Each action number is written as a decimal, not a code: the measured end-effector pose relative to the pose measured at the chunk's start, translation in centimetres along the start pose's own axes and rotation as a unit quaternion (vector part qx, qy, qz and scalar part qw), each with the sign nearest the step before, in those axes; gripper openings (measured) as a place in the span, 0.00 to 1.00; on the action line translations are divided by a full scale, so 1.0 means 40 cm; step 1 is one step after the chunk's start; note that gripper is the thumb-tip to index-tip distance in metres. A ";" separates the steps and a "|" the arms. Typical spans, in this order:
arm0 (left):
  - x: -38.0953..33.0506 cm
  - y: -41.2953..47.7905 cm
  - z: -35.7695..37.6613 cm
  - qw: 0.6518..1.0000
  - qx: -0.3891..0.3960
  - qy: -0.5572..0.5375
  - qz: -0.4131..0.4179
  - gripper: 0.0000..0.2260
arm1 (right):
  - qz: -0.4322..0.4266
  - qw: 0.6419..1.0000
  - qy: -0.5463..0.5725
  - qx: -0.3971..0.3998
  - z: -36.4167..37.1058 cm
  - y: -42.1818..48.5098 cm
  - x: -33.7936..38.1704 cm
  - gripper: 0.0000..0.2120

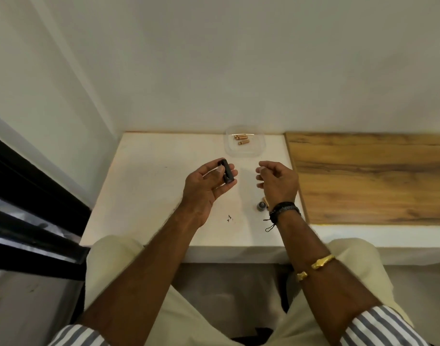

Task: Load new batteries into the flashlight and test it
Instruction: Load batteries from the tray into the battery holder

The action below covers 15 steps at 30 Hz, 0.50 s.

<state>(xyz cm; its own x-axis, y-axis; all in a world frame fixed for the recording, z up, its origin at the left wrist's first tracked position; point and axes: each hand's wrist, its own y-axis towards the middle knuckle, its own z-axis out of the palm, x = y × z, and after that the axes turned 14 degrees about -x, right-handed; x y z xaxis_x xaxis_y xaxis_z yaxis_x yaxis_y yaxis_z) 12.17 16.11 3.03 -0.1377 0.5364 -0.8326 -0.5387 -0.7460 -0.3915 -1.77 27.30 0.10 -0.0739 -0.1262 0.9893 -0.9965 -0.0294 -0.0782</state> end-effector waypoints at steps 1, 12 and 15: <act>-0.019 0.013 0.004 1.000 -0.010 0.000 0.009 0.13 | -0.003 1.000 0.004 0.003 0.017 0.012 0.014 0.09; -0.086 0.182 -0.025 0.998 -0.061 -0.016 -0.007 0.12 | -0.121 0.974 -0.187 0.047 0.234 0.244 0.028 0.09; -0.077 0.227 -0.043 0.997 -0.069 -0.011 -0.016 0.13 | -0.189 0.936 -0.282 0.089 0.304 0.303 0.028 0.11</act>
<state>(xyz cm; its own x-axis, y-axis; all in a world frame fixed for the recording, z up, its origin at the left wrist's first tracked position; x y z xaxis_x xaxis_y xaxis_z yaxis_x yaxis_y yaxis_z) 9.12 7.02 1.36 -0.1405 0.5683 -0.8108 -0.4243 -0.7744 -0.4693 -13.47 14.73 -1.23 0.3643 -0.5757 0.7320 -0.9216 -0.3360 0.1944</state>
